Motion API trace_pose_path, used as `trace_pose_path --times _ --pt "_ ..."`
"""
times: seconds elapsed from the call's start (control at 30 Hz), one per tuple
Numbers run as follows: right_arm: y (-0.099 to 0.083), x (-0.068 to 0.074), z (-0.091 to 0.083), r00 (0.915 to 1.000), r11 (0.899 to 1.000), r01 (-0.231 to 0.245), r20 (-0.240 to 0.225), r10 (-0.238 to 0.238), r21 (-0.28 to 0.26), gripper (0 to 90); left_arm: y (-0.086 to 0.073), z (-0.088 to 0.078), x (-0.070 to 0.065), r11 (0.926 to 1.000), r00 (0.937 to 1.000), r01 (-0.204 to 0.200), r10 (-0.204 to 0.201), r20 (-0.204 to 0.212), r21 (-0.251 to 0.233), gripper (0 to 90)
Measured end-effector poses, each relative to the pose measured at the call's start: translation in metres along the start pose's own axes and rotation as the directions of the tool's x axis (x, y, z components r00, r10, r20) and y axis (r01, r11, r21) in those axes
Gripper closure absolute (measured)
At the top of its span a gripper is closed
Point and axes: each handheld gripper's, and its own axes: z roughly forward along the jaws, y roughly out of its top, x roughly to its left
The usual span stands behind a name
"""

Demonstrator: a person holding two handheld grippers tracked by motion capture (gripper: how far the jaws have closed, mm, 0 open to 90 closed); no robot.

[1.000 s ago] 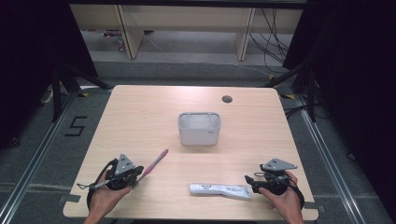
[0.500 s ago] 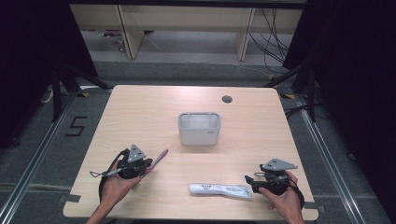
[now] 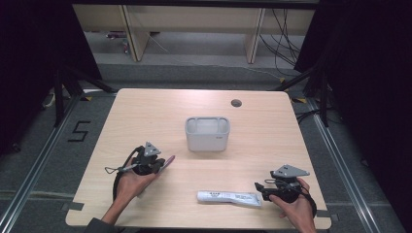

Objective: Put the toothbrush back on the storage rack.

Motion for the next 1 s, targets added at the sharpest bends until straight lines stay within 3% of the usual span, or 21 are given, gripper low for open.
trace_pose_path --times 0.03,0.23,0.57,0.67,0.7,0.83,0.87,1.0 --pt "0.000 -0.003 0.001 0.9996 1.000 0.029 0.000 -0.029 -0.009 24.8 0.001 0.002 0.001 1.0000 1.0000 0.001 -0.001 0.001 0.002 89.6" --pt "0.000 -0.002 0.001 0.9998 1.000 0.021 -0.006 -0.021 -0.007 24.9 0.007 0.017 0.003 0.9992 0.9999 0.010 -0.010 -0.010 0.039 89.5" --pt "0.000 -0.004 0.001 0.9996 1.000 0.023 -0.016 -0.023 0.002 25.0 0.013 0.026 0.002 0.9985 0.9999 -0.001 0.002 -0.014 0.055 88.9" --pt "0.000 -0.003 0.001 0.9997 1.000 0.024 -0.002 -0.024 -0.007 25.0 0.015 0.030 0.001 0.9987 0.9996 0.015 -0.014 -0.026 0.048 88.8" --pt "0.000 -0.003 0.001 0.9997 1.000 0.025 -0.002 -0.025 -0.007 25.0 0.016 0.029 0.003 0.9972 0.9995 -0.005 0.007 -0.030 0.074 88.8" --pt "0.000 -0.003 0.001 0.9997 1.000 0.024 -0.003 -0.024 -0.007 25.1 0.015 0.032 0.003 0.9969 0.9996 -0.001 0.003 -0.028 0.078 88.9" --pt "0.000 -0.003 0.000 0.9994 1.000 0.028 0.022 -0.028 -0.008 25.1 0.016 0.033 0.001 0.9970 0.9997 -0.004 0.006 -0.025 0.077 88.9" --pt "0.000 -0.002 0.000 0.9998 1.000 0.013 0.014 -0.013 -0.004 25.1 0.016 0.034 -0.004 0.9966 0.9996 -0.021 0.022 -0.016 0.080 88.8"
